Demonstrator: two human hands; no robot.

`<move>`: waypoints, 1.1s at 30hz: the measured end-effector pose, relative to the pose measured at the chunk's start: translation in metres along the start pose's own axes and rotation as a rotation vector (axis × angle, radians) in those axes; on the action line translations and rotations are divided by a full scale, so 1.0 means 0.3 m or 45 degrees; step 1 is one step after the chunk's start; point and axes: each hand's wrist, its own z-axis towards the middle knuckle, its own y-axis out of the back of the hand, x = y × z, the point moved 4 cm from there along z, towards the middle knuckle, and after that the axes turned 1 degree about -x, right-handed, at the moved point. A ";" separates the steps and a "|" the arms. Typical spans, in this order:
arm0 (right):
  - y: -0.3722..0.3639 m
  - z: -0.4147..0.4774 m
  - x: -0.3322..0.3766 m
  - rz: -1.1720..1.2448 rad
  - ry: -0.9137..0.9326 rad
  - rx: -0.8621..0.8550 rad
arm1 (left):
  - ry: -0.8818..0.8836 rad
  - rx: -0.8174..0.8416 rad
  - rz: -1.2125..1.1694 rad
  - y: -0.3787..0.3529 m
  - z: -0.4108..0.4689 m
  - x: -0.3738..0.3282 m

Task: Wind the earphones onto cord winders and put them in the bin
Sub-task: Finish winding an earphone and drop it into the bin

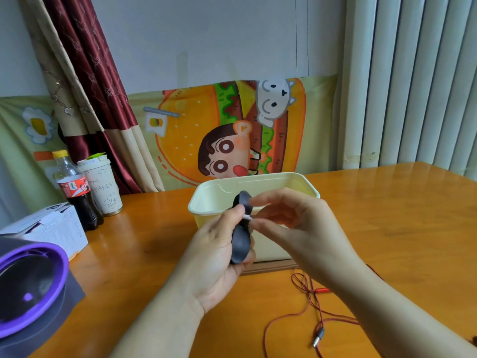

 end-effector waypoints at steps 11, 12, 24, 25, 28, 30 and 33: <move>-0.013 -0.004 0.008 0.365 -0.208 0.041 | -0.532 0.202 0.449 -0.008 -0.012 -0.035; -0.014 -0.004 0.007 0.393 -0.199 0.041 | -0.549 0.194 0.460 -0.003 -0.010 -0.035; -0.014 -0.006 -0.012 0.410 -0.141 -0.001 | -0.717 0.189 0.590 -0.020 -0.013 -0.027; -0.020 -0.009 -0.025 0.460 -0.172 0.008 | -0.739 0.179 0.619 -0.021 -0.012 -0.027; -0.037 -0.012 -0.058 0.626 -0.267 0.045 | -0.796 0.159 0.699 -0.026 -0.015 -0.025; -0.043 -0.010 -0.070 0.685 -0.293 0.057 | -0.799 0.149 0.725 -0.024 -0.018 -0.024; -0.053 -0.009 -0.080 0.722 -0.273 0.089 | -0.775 0.155 0.725 -0.028 -0.023 -0.018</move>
